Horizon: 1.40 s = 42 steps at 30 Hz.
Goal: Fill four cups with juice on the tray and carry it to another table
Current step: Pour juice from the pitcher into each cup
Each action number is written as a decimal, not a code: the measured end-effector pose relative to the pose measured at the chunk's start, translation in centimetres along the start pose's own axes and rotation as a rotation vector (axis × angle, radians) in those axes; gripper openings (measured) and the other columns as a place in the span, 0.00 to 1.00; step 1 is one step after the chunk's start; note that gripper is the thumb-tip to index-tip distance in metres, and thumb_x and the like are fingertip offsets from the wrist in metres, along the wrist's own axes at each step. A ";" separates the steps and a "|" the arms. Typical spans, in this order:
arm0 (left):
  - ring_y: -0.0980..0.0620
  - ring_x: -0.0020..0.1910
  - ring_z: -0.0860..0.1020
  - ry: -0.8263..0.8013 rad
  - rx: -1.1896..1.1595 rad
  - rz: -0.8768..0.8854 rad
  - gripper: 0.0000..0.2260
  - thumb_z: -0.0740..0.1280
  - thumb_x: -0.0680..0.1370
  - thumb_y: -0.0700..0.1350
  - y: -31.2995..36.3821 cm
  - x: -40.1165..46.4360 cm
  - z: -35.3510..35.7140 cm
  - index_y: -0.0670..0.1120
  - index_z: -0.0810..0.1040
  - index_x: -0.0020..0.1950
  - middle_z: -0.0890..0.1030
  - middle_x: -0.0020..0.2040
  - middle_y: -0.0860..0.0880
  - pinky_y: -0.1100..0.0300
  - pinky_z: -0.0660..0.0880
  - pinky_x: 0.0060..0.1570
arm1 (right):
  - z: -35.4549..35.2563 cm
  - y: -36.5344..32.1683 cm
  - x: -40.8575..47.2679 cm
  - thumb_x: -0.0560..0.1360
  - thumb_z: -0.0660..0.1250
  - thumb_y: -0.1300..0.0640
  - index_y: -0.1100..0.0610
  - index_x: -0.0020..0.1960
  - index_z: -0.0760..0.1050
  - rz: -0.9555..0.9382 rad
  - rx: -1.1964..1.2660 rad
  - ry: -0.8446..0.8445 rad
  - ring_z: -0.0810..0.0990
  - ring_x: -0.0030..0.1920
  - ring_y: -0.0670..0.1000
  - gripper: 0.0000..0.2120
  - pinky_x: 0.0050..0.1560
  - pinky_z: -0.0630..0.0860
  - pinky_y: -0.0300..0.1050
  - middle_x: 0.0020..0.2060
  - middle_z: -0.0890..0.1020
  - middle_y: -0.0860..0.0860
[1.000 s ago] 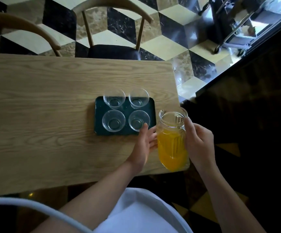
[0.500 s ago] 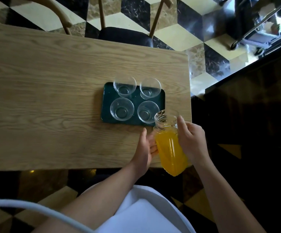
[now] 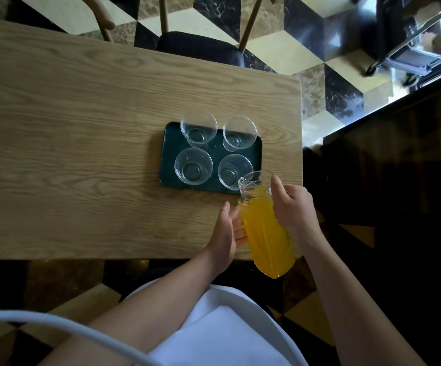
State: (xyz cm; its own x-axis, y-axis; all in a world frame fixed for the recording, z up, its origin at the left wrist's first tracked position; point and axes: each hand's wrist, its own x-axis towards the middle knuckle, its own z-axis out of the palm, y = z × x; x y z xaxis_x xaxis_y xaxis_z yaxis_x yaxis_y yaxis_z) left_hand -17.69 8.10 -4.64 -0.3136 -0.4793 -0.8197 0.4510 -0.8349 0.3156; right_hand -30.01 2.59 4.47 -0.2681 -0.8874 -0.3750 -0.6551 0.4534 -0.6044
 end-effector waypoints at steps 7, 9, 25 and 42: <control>0.42 0.64 0.79 -0.030 -0.030 -0.028 0.29 0.49 0.82 0.67 -0.1 -0.1 -0.3 0.52 0.75 0.70 0.83 0.63 0.43 0.41 0.70 0.69 | 0.3 -0.6 0.3 0.82 0.57 0.42 0.59 0.29 0.67 0.012 -0.022 -0.055 0.68 0.26 0.52 0.29 0.30 0.65 0.45 0.25 0.71 0.55; 0.41 0.64 0.80 -0.044 -0.047 -0.037 0.29 0.49 0.82 0.66 -0.2 -0.1 -0.3 0.51 0.75 0.71 0.83 0.62 0.42 0.41 0.71 0.68 | 0.3 -0.7 0.4 0.82 0.57 0.41 0.59 0.29 0.67 0.027 -0.044 -0.062 0.68 0.26 0.52 0.29 0.30 0.65 0.46 0.25 0.71 0.55; 0.37 0.65 0.78 -0.077 -0.215 -0.110 0.30 0.44 0.83 0.63 -0.1 -0.1 -0.7 0.50 0.78 0.68 0.83 0.62 0.38 0.40 0.71 0.66 | 0.2 -2.2 1.4 0.81 0.57 0.43 0.59 0.31 0.68 0.101 -0.092 -0.113 0.68 0.28 0.54 0.26 0.31 0.66 0.48 0.28 0.71 0.56; 0.38 0.63 0.79 -0.074 -0.192 -0.107 0.28 0.46 0.84 0.61 0.1 0.0 -0.4 0.50 0.76 0.70 0.83 0.61 0.39 0.39 0.71 0.68 | 0.3 -3.5 1.7 0.82 0.56 0.43 0.60 0.33 0.70 0.094 -0.183 -0.128 0.69 0.29 0.54 0.26 0.30 0.65 0.44 0.28 0.72 0.56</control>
State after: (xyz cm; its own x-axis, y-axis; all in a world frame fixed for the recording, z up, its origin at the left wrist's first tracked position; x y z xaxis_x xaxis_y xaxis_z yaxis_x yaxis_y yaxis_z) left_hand -17.25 8.14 -4.78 -0.4259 -0.4150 -0.8040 0.5603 -0.8187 0.1258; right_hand -27.93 -0.44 5.73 -0.2499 -0.8190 -0.5166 -0.7521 0.5002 -0.4292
